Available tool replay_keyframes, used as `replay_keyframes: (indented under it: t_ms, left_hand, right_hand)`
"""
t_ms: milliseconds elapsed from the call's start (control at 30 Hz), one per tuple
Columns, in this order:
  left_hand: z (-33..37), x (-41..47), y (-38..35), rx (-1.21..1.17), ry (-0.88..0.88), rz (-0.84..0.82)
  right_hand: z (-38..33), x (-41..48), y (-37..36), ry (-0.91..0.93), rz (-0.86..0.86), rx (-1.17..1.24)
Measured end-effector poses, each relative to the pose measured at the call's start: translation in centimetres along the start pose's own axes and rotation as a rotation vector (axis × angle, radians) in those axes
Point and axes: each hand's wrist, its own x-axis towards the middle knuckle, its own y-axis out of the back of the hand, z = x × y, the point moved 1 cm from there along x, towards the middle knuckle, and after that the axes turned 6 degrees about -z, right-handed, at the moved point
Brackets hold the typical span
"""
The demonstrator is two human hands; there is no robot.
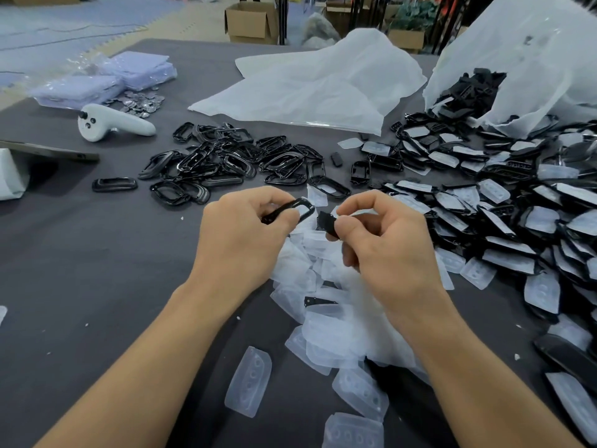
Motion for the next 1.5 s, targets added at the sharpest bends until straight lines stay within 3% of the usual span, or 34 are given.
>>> replay_keyframes:
  t_ms: [433,700,933,1267,1500]
  left_hand:
    - [-0.2,0.5,-0.2,-0.227,0.001,-0.005]
    - [-0.3,0.3,-0.6,-0.312,0.03,0.002]
    - [-0.3,0.3,-1.0,-0.572,0.176,-0.088]
    - [0.4,0.2,-0.6,-0.666,0.221,-0.089]
    - [1.3,-0.1,-0.5,-0.759,0.206,-0.174]
  right_hand:
    - [-0.3,0.1,0.2,-0.177,-0.019,0.48]
    - [-0.5,0.4,0.8,-0.172,-0.004,0.444]
    - [-0.6,0.1,0.7,-0.118,0.008,0.36]
    - [-0.8,0.2,0.9,-0.023,0.043,0.232]
    - [-0.8,0.2,0.8,-0.035,0.056,0.349]
